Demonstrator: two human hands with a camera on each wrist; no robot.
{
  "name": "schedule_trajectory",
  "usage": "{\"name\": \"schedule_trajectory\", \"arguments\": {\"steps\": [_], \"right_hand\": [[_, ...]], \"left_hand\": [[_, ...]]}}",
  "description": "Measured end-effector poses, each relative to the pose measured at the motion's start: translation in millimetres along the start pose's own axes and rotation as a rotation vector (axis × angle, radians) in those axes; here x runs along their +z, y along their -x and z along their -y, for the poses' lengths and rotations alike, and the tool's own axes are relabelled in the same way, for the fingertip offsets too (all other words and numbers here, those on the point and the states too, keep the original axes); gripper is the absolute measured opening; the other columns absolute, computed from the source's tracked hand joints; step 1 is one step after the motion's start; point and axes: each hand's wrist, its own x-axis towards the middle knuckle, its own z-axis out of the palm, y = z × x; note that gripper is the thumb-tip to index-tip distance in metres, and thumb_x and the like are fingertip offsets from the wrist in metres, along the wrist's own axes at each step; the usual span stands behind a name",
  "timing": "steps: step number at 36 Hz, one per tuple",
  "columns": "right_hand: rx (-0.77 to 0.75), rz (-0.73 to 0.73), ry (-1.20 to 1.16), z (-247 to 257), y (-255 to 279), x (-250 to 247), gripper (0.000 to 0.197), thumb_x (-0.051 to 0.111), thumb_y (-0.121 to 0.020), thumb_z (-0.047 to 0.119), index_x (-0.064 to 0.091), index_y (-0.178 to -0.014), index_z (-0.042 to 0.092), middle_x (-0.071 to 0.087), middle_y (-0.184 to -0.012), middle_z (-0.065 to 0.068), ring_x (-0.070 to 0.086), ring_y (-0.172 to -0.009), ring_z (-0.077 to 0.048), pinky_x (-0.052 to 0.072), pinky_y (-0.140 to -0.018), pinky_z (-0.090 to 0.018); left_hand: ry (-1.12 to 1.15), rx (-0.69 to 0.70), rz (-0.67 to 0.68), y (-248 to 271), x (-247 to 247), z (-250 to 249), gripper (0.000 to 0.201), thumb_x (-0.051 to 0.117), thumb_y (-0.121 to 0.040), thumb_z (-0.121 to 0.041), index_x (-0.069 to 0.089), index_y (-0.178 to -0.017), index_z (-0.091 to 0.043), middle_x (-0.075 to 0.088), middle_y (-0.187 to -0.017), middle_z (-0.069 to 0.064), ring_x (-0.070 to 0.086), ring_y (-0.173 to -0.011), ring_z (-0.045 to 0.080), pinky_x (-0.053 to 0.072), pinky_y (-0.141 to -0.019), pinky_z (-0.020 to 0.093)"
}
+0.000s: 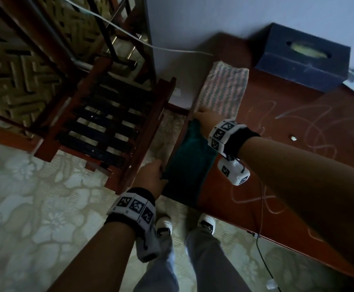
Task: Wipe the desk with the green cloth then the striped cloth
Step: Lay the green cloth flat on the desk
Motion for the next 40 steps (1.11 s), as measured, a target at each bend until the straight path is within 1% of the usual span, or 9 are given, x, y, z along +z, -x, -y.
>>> {"name": "schedule_trajectory", "arguments": {"steps": [3,6,11,15,22,27,30,36,40], "right_hand": [[-0.029,-0.007,0.014,-1,1,0,0.043,0.041,-0.096,0.004,0.043,-0.139,0.011,0.039,-0.142,-0.015,0.044,-0.123,-0.033,0.036,-0.086,-0.025],[-0.009,-0.033,0.029,-1,3,5,0.043,0.046,-0.094,0.002,0.049,-0.135,0.014,0.045,-0.135,-0.017,0.048,-0.118,-0.033,0.038,-0.091,-0.03],[-0.072,-0.084,0.069,3,7,21,0.048,0.048,-0.094,0.007,0.044,-0.139,0.023,0.045,-0.131,-0.015,0.047,-0.116,-0.033,0.039,-0.09,-0.033],[-0.072,-0.092,0.023,2,5,24,0.04,0.048,-0.095,0.007,0.054,-0.132,0.02,0.045,-0.133,-0.013,0.044,-0.121,-0.032,0.035,-0.096,-0.03],[0.005,-0.117,0.023,2,8,20,0.028,0.051,-0.093,0.008,0.063,-0.117,0.014,0.057,-0.122,-0.011,0.055,-0.109,-0.03,0.045,-0.088,-0.033],[0.05,-0.232,-0.078,-2,22,12,0.019,0.054,-0.089,0.009,0.064,-0.105,0.012,0.062,-0.107,-0.012,0.058,-0.096,-0.03,0.046,-0.075,-0.032],[0.012,-0.27,-0.074,-7,34,3,0.012,0.056,-0.086,0.007,0.062,-0.096,0.009,0.059,-0.102,-0.011,0.056,-0.092,-0.03,0.048,-0.074,-0.036],[-0.15,-0.402,-0.116,-14,65,-12,0.006,0.063,-0.074,-0.007,0.061,-0.077,-0.002,0.056,-0.091,-0.02,0.056,-0.078,-0.035,0.046,-0.071,-0.04],[-0.172,-0.419,-0.165,-18,85,-24,0.01,0.065,-0.072,-0.007,0.063,-0.074,0.002,0.06,-0.088,-0.015,0.059,-0.074,-0.033,0.048,-0.069,-0.038]], "left_hand": [[0.024,0.016,-0.007,3,0,0,0.023,0.071,-0.081,-0.012,0.058,-0.099,-0.008,0.064,-0.093,0.01,0.06,-0.087,0.024,0.048,-0.076,0.033],[0.039,0.042,-0.017,7,1,-1,0.016,0.069,-0.082,-0.012,0.06,-0.096,-0.011,0.064,-0.093,0.006,0.06,-0.086,0.02,0.044,-0.072,0.026],[0.043,0.061,-0.038,12,-4,-3,0.011,0.068,-0.084,-0.012,0.065,-0.094,-0.01,0.065,-0.09,0.004,0.059,-0.085,0.017,0.048,-0.075,0.027],[0.037,0.073,-0.041,13,-6,-3,0.011,0.065,-0.086,-0.012,0.066,-0.097,-0.01,0.062,-0.089,0.001,0.056,-0.083,0.014,0.045,-0.074,0.026],[0.079,0.084,-0.068,20,-9,-2,0.008,0.068,-0.083,-0.01,0.061,-0.087,-0.01,0.06,-0.08,0.001,0.059,-0.08,0.018,0.05,-0.074,0.031],[0.048,0.121,-0.086,23,-21,0,0.012,0.068,-0.084,-0.012,0.056,-0.081,-0.01,0.054,-0.071,-0.003,0.053,-0.072,0.014,0.039,-0.064,0.023],[0.036,0.139,-0.1,24,-27,-1,0.02,0.068,-0.083,-0.012,0.051,-0.074,-0.015,0.054,-0.07,-0.002,0.052,-0.069,0.014,0.036,-0.059,0.022],[0.029,0.186,-0.124,32,-45,-9,0.023,0.069,-0.082,-0.013,0.049,-0.071,-0.012,0.049,-0.064,0.0,0.049,-0.065,0.017,0.037,-0.058,0.026],[0.039,0.179,-0.13,37,-63,-15,0.018,0.07,-0.083,-0.013,0.056,-0.072,-0.01,0.052,-0.065,0.0,0.054,-0.065,0.02,0.047,-0.06,0.032]]}}
